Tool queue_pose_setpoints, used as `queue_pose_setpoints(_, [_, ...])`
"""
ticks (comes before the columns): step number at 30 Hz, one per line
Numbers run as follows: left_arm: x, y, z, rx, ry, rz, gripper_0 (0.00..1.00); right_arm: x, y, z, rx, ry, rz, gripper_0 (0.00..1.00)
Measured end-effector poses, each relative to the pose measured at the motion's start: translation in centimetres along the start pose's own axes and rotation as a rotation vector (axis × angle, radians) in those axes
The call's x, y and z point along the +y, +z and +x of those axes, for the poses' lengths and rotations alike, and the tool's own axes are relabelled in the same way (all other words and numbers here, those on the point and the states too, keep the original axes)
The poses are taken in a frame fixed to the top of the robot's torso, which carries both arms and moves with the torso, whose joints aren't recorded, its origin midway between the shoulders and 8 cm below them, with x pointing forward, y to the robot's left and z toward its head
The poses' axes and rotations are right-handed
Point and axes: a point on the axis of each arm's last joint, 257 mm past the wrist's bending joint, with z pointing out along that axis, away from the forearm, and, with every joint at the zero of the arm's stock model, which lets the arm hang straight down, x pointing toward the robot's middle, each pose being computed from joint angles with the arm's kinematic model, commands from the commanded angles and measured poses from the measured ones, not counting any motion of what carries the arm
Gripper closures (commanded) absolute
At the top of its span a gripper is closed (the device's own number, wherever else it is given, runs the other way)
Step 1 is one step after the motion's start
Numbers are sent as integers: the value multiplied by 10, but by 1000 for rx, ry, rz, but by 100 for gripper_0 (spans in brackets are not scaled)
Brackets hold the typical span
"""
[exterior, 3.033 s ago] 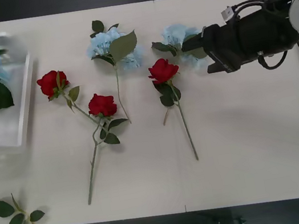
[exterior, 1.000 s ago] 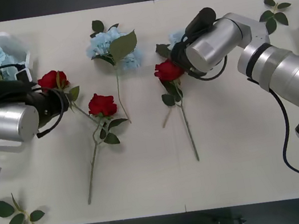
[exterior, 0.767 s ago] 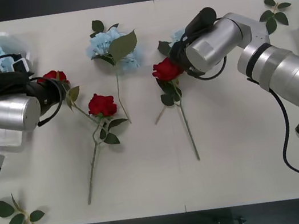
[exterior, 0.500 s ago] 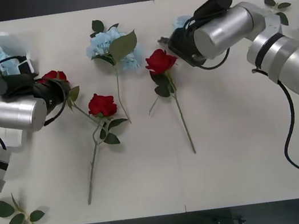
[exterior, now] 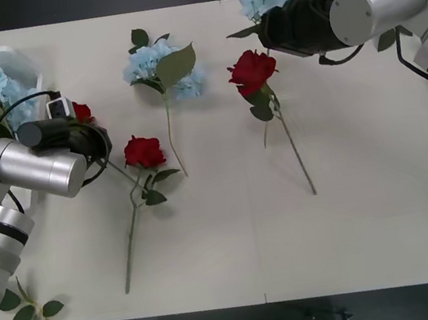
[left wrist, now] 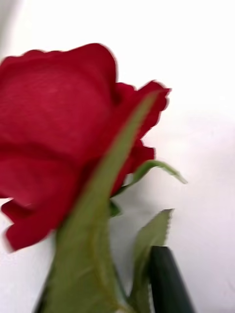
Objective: Put the red flowers into the right box and the blue flowers into the left box
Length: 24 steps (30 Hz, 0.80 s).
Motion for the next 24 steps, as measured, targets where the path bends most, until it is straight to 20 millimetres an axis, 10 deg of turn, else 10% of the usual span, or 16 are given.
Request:
queue_pose_setpoints(13, [-11, -4, -2, 12, -17, 23, 100, 7, -13, -9, -32, -168, -48, 100])
queue_pose_setpoints(24, [-44, -47, -32, 12, -89, 116, 100, 73, -57, -26, -58, -226, -337, 100])
